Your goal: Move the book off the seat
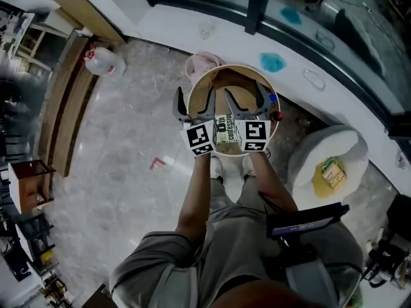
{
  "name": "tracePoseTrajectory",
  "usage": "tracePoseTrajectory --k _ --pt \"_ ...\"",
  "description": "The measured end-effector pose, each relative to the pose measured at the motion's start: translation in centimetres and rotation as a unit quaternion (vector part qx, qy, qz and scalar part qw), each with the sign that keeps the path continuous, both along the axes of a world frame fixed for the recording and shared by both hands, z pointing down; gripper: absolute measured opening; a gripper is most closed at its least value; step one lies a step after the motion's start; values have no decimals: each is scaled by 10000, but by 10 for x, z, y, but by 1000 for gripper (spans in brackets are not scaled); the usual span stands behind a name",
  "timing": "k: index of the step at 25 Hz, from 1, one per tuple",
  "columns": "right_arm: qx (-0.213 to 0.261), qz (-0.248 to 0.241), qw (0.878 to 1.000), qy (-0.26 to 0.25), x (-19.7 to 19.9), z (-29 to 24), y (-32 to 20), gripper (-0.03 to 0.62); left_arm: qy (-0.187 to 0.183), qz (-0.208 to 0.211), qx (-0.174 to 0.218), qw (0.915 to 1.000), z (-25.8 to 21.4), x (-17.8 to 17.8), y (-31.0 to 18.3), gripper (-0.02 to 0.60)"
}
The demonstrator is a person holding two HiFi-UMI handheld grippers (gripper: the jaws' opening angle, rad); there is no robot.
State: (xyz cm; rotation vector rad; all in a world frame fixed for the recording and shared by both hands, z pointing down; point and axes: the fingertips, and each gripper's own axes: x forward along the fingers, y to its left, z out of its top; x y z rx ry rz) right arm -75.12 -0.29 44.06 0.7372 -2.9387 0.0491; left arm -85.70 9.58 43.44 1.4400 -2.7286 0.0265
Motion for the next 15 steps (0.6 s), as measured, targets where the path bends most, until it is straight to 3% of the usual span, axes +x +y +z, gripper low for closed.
tracePoseTrajectory --k 4,8,11,15 --pt "342 92 9982 -477 23 -98 14 373 -320 72 460 9984 -97 19 13 422" --pt "556 84 9969 -558 35 -162 22 373 -509 439 840 9942 -161 42 17 422" --pt "703 -9 9960 -544 40 -187 28 371 -770 664 1024 9895 -201 59 21 422" --pt "766 -36 9953 -590 45 -201 32 365 -876 769 1088 9872 -216 71 24 422"
